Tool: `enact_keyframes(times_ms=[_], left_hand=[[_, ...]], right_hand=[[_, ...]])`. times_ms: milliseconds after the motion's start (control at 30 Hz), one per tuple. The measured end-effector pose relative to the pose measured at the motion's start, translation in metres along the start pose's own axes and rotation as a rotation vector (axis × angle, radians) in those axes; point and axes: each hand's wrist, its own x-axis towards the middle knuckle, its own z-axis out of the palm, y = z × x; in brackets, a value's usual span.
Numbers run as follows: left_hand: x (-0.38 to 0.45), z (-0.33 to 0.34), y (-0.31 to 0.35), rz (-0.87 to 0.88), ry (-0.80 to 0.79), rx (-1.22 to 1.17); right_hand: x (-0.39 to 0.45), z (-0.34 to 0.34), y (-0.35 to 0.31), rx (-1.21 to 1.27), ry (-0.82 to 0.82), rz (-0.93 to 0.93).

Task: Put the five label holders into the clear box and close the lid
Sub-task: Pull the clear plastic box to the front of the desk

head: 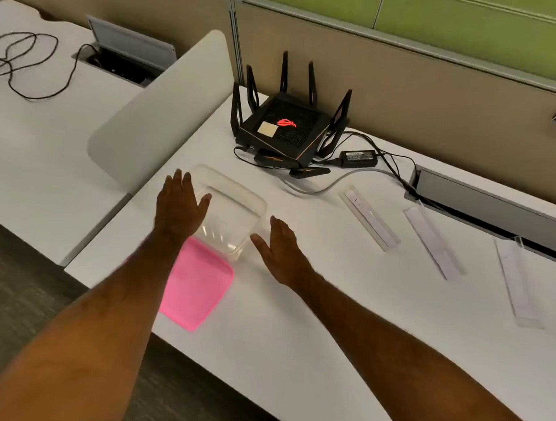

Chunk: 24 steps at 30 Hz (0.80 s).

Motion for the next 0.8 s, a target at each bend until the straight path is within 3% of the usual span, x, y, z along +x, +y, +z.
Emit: enact_keyframes(times_ms=[300,533,800], left_hand=[[0.011,0.009,-0.011,-0.138,-0.157,0.057],[0.019,0.006,-0.008,-0.181,-0.086,-0.002],[0.020,-0.003,0.001,-0.199,-0.113,0.018]], right_hand=[[0.009,0.012,-0.012,0.152,-0.110,0.125],[0.011,0.011,-0.018,0.266,-0.146,0.178],[0.011,-0.002,-0.022,0.335,-0.158,0.196]])
